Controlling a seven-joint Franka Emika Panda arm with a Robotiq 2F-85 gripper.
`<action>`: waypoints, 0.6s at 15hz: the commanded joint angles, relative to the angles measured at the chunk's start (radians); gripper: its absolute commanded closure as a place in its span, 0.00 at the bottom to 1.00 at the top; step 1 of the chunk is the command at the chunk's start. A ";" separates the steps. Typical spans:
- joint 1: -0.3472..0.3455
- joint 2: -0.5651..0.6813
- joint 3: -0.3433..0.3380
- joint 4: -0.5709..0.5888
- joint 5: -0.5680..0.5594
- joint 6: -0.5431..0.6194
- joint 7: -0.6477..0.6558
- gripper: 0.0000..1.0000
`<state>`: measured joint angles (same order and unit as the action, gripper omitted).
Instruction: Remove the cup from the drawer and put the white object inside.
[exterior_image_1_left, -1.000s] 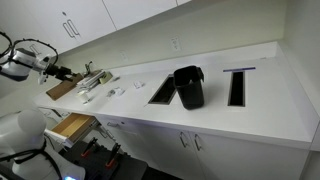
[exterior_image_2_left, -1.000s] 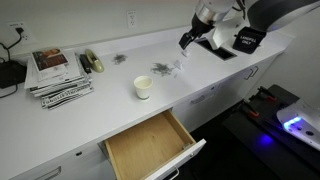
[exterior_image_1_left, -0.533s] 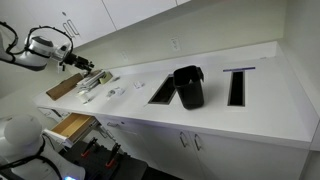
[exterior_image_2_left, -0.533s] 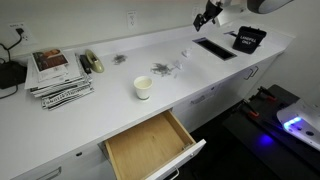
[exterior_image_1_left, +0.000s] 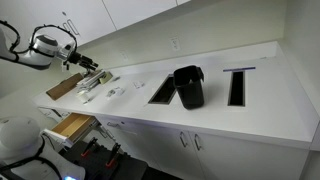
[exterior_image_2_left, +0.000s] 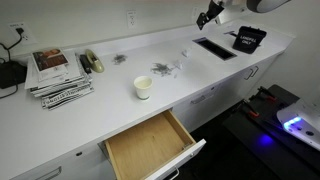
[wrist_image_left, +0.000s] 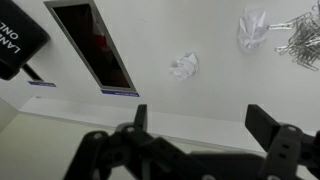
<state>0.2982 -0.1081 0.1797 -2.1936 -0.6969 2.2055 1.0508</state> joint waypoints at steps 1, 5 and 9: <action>-0.076 0.044 -0.009 0.003 0.005 0.054 -0.128 0.00; -0.119 0.116 -0.034 -0.013 0.114 0.279 -0.366 0.00; -0.117 0.155 -0.041 -0.007 0.230 0.335 -0.479 0.00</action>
<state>0.1797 0.0497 0.1413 -2.2010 -0.4658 2.5430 0.5710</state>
